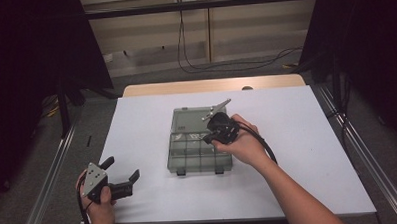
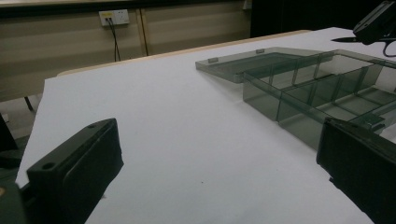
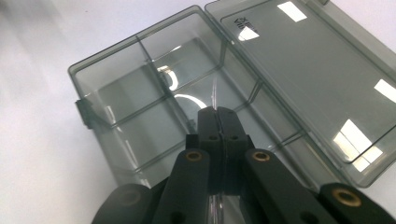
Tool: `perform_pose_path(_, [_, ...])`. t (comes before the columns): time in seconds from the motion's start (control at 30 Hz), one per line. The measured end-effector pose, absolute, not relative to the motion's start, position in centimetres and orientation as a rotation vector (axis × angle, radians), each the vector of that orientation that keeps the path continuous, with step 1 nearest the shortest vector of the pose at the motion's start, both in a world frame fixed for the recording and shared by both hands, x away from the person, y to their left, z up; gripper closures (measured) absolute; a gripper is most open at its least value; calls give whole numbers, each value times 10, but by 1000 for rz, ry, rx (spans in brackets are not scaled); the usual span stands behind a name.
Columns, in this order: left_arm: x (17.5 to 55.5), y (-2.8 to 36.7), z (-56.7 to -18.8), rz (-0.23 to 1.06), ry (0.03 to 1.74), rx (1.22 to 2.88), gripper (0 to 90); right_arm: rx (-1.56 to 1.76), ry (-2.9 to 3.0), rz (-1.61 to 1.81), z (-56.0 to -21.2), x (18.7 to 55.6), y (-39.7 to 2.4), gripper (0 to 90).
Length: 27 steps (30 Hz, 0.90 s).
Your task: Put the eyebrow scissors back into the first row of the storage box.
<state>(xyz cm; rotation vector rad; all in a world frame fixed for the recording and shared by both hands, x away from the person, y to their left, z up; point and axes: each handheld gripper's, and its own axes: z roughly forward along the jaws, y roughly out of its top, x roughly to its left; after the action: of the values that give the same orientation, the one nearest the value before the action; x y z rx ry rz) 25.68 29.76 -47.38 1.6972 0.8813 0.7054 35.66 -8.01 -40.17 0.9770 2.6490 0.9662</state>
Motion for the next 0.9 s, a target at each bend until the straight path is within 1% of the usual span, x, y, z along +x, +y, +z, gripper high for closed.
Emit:
perform_pose_path(0.43, [257,297,-474,705,882,1700,0,874,2615,988,-409,374,-79,900])
perform_pose_path(0.8, [257,297,-474,699,881,1689,0,822,2607,910,-421,380,-72,900])
perform_pose_path(0.83, [257,297,-474,700,880,1691,0,834,2566,882,-420,377,-71,876])
perform_pose_path(0.87, [257,297,-474,699,879,1692,0,845,2534,899,-419,376,-72,794])
perform_pose_path(0.9, [257,297,-474,700,880,1691,0,881,2517,928,-418,375,-73,664])
